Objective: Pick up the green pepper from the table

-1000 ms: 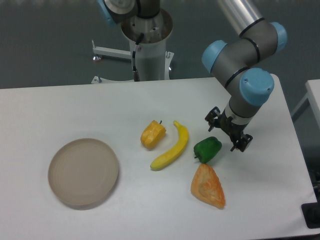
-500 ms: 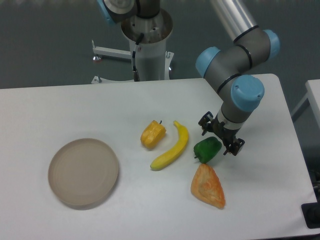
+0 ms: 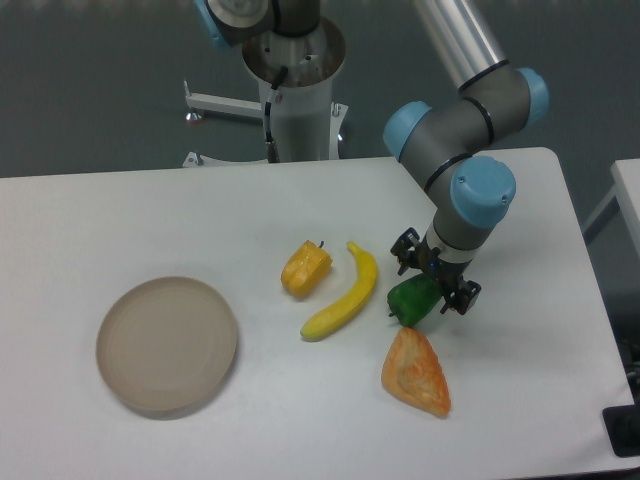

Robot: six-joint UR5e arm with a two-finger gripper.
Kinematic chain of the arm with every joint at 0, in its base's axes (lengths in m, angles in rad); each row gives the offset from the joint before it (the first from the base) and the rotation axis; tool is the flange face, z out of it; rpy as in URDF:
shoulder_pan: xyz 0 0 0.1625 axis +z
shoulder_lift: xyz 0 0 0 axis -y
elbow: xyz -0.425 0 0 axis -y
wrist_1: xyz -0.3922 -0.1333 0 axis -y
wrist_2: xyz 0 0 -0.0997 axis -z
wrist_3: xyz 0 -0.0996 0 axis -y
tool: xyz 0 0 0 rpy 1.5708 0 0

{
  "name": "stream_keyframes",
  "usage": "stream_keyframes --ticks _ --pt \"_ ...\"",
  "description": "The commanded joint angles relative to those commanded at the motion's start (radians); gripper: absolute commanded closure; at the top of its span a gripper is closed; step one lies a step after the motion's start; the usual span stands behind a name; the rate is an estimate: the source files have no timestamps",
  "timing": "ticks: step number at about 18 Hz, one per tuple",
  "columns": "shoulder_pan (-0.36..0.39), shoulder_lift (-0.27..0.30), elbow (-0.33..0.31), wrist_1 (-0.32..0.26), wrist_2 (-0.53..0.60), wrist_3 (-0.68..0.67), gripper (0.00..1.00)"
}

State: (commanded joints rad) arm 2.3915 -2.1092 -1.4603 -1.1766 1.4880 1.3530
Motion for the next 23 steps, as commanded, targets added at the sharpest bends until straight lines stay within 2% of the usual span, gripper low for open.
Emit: stream_keyframes --ticks 7,9,10,12,14,17,23 --pt "-0.005 -0.002 -0.006 0.002 0.0 0.0 0.02" --pt "-0.005 -0.002 -0.005 0.0 0.0 0.0 0.29" --pt "-0.005 -0.003 -0.003 0.002 0.0 0.0 0.38" --pt "-0.005 -0.003 0.001 0.0 0.0 -0.003 0.49" --pt "-0.005 -0.005 0.011 0.0 0.0 -0.008 0.56" --pt "-0.003 -0.005 0.034 -0.002 0.0 -0.005 0.56" --pt "0.011 -0.031 0.182 -0.006 0.002 0.021 0.56"
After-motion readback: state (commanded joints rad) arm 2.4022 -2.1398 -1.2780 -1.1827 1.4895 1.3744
